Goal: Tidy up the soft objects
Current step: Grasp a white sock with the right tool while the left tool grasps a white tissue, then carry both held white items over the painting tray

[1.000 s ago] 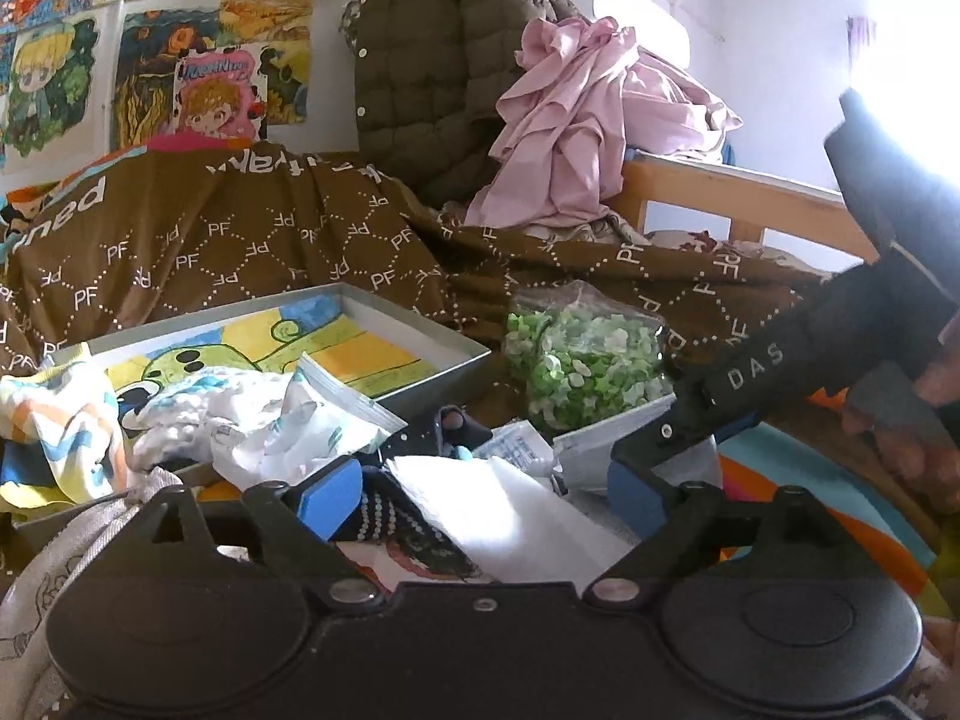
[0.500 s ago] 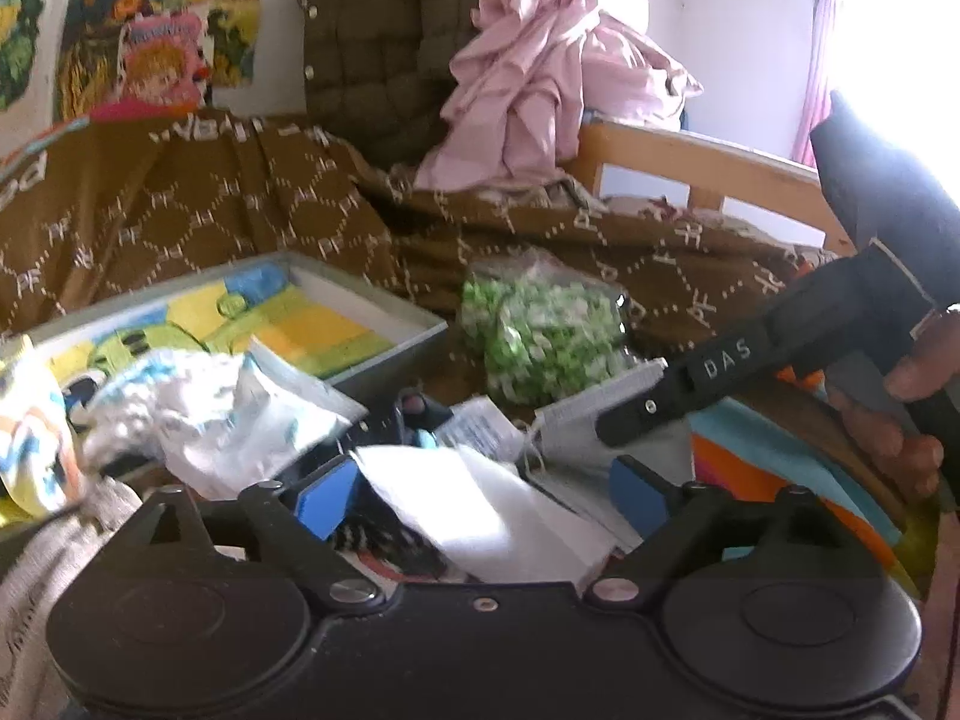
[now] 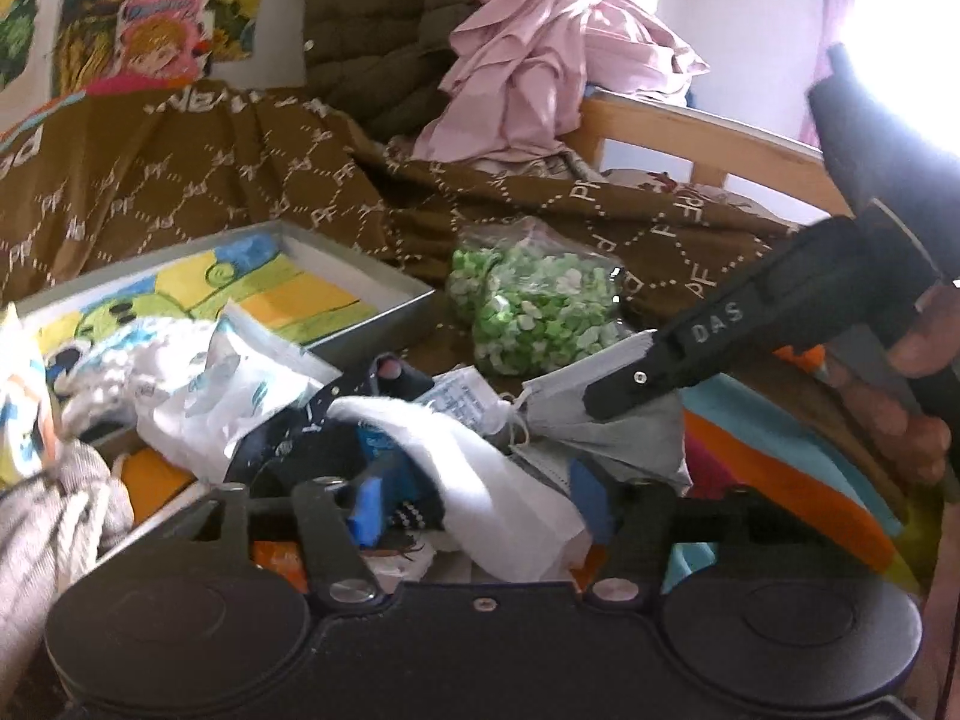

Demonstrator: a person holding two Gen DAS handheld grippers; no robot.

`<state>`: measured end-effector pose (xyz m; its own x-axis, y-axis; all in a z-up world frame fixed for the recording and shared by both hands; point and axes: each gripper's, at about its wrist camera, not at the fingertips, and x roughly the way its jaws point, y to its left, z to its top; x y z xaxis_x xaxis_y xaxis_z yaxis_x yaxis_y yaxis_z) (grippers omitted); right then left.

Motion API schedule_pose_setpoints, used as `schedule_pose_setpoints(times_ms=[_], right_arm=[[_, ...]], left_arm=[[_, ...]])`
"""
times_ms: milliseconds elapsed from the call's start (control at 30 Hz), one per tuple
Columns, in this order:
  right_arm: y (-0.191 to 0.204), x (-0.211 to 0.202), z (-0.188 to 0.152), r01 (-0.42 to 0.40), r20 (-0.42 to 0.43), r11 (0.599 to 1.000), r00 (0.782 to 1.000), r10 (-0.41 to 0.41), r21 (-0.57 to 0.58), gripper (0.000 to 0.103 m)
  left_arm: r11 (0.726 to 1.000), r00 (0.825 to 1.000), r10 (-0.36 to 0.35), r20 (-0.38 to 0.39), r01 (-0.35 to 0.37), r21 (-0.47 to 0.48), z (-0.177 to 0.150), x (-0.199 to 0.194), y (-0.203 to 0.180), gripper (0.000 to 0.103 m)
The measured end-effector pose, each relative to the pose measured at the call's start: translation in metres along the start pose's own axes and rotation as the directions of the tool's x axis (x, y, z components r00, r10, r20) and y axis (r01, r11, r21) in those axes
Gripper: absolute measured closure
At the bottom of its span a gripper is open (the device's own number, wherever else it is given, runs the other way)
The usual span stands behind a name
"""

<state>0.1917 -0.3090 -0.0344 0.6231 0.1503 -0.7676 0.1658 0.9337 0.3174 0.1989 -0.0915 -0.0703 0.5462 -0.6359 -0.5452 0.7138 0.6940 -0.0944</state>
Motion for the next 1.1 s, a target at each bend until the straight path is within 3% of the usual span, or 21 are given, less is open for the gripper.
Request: schedule_pose_setpoints(times_ms=[133,167,200,233,300,433,667,800,1100], right_arm=[[0.002,0.002,-0.001,-0.009,-0.012,1.0,1.0,0.009,-0.004,0.095],[0.002,0.002,-0.002,-0.009,-0.014,1.0,1.0,0.009,-0.009,0.095],[0.003,0.003,-0.002,-0.008,-0.017,1.0,1.0,0.007,-0.014,0.095],[0.003,0.003,-0.003,-0.007,-0.018,1.0,1.0,0.007,-0.015,0.096],[0.003,0.002,-0.003,-0.009,-0.012,1.0,1.0,0.009,-0.018,0.097],[0.007,-0.004,-0.004,-0.014,0.027,0.999,1.0,0.015,-0.046,0.1],[0.014,-0.024,-0.003,-0.034,0.17,0.994,0.984,0.051,-0.104,0.1],[0.022,-0.038,-0.002,-0.055,0.284,0.986,0.954,0.099,-0.158,0.1],[0.056,-0.038,0.027,-0.126,0.465,0.96,0.854,0.233,-0.249,0.1]], left_arm=[[0.999,1.0,-0.014,0.019,0.015,-0.036,0.0,0.0,0.003,0.061],[0.999,1.0,-0.022,0.019,0.023,-0.042,0.001,0.0,0.002,0.07],[0.998,0.999,-0.035,0.014,0.036,-0.051,0.0,0.001,0.002,0.086],[0.997,0.999,-0.042,0.006,0.042,-0.059,0.0,0.002,0.001,0.094],[0.997,0.999,-0.041,-0.002,0.04,-0.066,-0.001,0.003,-0.002,0.099],[0.996,1.0,-0.029,0.007,0.03,-0.089,0.0,0.001,-0.004,0.101],[0.992,0.995,0.023,0.096,-0.01,-0.126,0.019,-0.023,-0.003,0.101],[0.989,0.986,0.06,0.152,-0.039,-0.143,0.032,-0.035,0.003,0.101],[0.978,0.956,0.123,0.265,-0.071,-0.197,0.062,-0.055,0.042,0.101]])
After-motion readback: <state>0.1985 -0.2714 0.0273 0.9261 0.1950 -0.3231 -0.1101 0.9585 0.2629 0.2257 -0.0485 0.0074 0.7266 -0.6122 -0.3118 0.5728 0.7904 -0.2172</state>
